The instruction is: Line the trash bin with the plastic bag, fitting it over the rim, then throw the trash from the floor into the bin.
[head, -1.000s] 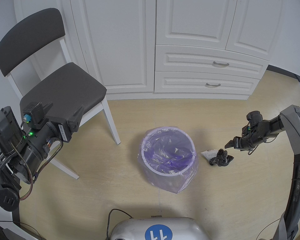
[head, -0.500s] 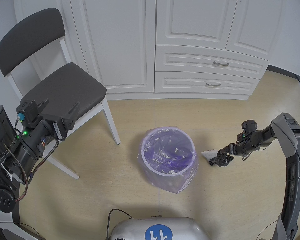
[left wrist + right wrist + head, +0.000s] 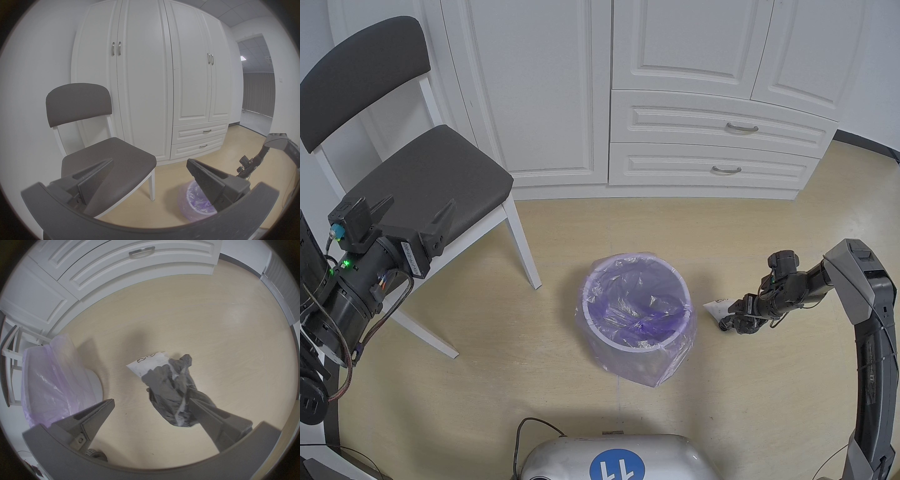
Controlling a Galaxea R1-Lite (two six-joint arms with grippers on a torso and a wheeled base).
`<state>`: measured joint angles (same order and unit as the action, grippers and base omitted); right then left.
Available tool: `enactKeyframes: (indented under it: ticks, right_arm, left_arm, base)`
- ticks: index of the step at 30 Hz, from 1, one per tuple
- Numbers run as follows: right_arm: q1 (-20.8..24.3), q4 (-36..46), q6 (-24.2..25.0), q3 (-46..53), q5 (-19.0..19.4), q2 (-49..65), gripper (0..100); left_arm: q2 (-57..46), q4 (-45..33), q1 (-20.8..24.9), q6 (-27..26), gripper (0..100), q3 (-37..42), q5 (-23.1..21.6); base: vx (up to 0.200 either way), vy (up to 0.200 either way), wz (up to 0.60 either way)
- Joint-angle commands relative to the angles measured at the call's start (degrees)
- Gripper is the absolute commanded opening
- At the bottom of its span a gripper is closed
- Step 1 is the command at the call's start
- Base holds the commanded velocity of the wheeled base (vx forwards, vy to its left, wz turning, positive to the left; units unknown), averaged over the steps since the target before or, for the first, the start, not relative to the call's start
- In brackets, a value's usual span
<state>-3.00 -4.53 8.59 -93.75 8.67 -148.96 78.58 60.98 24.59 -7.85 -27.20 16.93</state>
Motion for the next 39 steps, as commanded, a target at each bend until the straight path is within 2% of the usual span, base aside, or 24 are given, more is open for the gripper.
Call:
enactKeyframes:
  ticks: [1,23,24,39]
  right_arm:
    - [0.4,0.0,0.2,-2.5,0.0,-3.3,100]
    - [0.5,-0.1,-0.9,-4.2,-0.1,-7.2,100]
    - [0.5,-0.1,-0.9,-4.1,-0.1,-7.3,0]
    - [-0.2,0.0,-2.6,-3.2,0.2,-7.4,0]
  left_arm:
    - [0.0,0.0,-0.1,0.0,100,0.0,0.0]
    - [1.1,0.0,0.1,-0.1,100,0.3,0.0]
    - [1.1,0.0,0.1,0.0,100,0.3,0.0]
    - [1.9,0.1,0.1,0.0,100,0.3,-0.1]
  base:
    - [0.000,0.000,0.00]
    - [0.000,0.000,0.00]
    - [0.000,0.000,0.00]
    - [0.000,0.000,0.00]
